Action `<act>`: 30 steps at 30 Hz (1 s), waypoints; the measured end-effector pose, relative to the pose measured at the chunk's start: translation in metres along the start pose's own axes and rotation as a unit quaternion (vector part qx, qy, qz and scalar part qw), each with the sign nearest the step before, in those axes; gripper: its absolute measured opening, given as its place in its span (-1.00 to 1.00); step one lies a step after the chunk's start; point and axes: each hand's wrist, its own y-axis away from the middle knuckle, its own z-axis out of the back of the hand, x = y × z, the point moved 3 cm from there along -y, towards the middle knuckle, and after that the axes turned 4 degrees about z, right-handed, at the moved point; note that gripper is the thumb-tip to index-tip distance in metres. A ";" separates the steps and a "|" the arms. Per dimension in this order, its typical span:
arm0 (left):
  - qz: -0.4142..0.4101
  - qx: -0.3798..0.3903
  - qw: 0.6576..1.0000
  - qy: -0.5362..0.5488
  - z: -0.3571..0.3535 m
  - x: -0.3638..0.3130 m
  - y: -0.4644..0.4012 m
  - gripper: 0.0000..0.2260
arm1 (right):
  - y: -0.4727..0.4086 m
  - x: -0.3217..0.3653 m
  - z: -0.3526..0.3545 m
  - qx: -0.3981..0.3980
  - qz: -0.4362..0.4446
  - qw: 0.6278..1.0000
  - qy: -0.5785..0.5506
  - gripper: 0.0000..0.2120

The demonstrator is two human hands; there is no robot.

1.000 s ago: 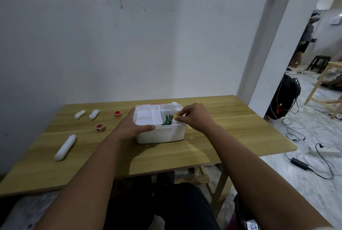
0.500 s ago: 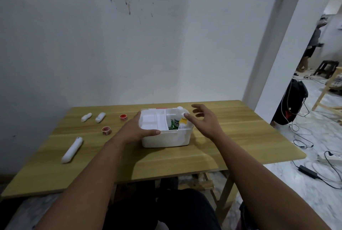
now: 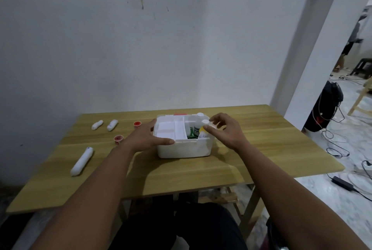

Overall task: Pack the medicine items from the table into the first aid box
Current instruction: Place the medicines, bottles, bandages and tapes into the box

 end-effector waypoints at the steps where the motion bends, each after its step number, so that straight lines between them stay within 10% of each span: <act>1: 0.003 -0.001 1.000 0.003 0.000 0.000 0.000 -0.10 | 0.000 0.000 0.003 0.002 0.011 1.000 0.003 -0.76; 16: 0.033 0.011 0.999 0.030 -0.003 0.000 0.002 -0.12 | -0.018 0.042 0.000 0.195 0.027 0.948 0.251 -0.85; 20: 0.038 0.010 0.999 0.023 -0.004 0.001 0.000 -0.08 | -0.016 0.041 0.008 0.132 0.032 0.969 0.206 -0.76; 26: 0.053 -0.046 0.998 0.007 0.010 0.005 0.007 -0.12 | 0.001 0.018 0.001 0.149 -0.058 0.982 0.097 0.21; 30: 0.097 -0.201 0.974 0.027 0.051 0.033 0.008 -0.18 | -0.003 0.005 -0.017 0.201 -0.099 0.973 0.058 0.37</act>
